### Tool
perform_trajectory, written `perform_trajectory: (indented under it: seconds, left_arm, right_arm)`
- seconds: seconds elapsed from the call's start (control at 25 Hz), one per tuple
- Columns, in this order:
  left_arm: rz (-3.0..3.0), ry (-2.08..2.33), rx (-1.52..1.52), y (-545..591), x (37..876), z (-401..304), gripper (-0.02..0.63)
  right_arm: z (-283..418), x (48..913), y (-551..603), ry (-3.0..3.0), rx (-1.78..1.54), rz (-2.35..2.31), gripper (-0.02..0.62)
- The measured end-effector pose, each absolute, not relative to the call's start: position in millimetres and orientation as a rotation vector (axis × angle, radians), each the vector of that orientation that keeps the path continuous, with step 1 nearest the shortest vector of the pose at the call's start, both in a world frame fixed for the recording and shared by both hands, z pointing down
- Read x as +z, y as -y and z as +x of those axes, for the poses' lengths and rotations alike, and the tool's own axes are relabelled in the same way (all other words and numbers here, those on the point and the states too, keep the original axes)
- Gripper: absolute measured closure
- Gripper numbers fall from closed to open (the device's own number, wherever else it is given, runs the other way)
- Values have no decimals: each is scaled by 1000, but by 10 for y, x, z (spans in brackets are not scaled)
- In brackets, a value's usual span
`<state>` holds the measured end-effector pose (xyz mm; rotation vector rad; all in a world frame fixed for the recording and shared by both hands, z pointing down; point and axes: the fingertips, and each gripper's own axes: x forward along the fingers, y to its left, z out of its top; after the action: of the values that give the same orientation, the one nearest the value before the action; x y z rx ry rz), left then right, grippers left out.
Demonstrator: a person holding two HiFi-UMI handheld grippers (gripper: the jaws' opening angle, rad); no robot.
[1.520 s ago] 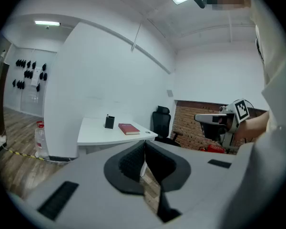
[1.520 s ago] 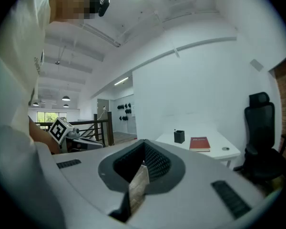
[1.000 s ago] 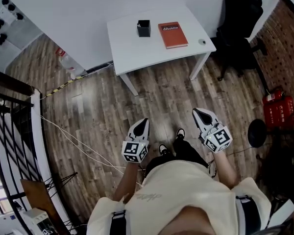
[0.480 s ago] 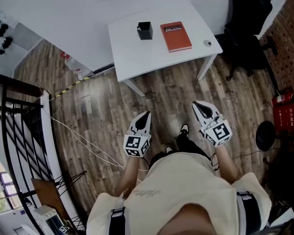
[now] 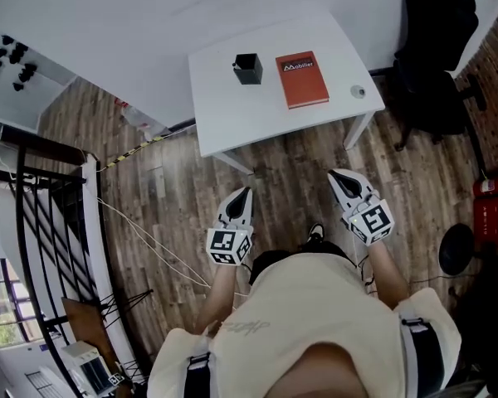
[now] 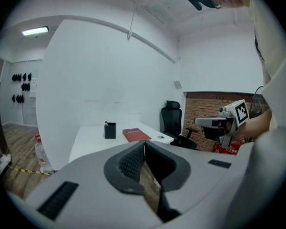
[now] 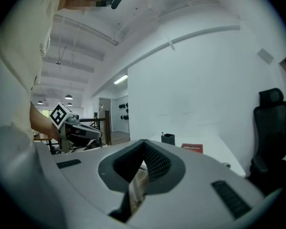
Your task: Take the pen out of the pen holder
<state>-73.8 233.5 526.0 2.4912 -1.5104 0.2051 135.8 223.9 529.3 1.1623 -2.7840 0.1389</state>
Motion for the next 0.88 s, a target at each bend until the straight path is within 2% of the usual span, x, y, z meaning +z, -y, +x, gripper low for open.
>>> perform_trajectory:
  seconds: [0.4,0.6,0.88]
  left_arm:
    - [2387,1530,220,-1925,5541,-814,588]
    - [2423,1473,188,-1383,5664,-850,588]
    - [2527,1375,101,-412,5376,-923,588]
  right_arm:
    - [1136,5544,-1693,2785,212,1021,589]
    - [1018,5518,-1253,2754,174,1054,589]
    - [876,5225,-583,2693,117,1163,589]
